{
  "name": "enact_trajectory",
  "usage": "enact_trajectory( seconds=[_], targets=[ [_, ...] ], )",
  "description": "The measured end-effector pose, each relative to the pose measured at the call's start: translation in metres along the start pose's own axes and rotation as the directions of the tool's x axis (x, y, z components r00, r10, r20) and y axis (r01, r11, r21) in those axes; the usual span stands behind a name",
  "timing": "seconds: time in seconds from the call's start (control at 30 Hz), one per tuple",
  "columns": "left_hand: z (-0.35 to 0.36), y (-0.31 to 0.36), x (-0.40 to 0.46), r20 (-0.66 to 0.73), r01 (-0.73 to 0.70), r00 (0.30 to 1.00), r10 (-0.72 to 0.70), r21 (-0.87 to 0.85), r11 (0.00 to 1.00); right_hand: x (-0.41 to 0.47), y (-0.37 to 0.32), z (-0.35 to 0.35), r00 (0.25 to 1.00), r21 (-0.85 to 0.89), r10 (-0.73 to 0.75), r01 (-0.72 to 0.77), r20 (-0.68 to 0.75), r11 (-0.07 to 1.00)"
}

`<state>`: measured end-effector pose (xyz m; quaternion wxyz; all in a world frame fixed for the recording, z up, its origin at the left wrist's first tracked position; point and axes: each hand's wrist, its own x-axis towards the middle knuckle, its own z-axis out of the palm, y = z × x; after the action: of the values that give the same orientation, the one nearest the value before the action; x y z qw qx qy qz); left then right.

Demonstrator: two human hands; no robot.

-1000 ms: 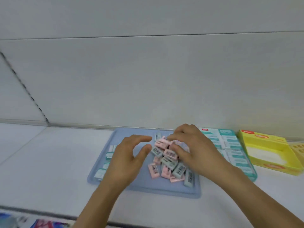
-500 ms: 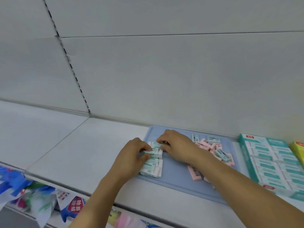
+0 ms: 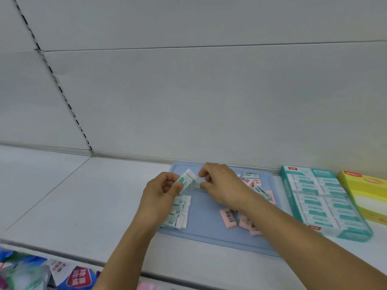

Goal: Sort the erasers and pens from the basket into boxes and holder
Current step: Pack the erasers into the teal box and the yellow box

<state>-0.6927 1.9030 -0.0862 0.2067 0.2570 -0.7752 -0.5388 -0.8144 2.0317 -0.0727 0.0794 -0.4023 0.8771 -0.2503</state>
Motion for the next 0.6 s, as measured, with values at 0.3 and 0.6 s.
enact_trajectory(
  seconds=[0.3,0.6],
  targets=[
    [0.068,0.041,-0.010,0.147,0.001,0.989,0.033,-0.227,0.974,-0.117,0.114,-0.096,0.839,0.078,0.208,-0.196,-0.502,0.978],
    [0.120,0.065,-0.023,0.305,0.108,0.952,-0.002,-0.331,0.938,-0.147,0.158,-0.073,0.913,-0.198,0.107,-0.198,-0.394,0.960]
  ],
)
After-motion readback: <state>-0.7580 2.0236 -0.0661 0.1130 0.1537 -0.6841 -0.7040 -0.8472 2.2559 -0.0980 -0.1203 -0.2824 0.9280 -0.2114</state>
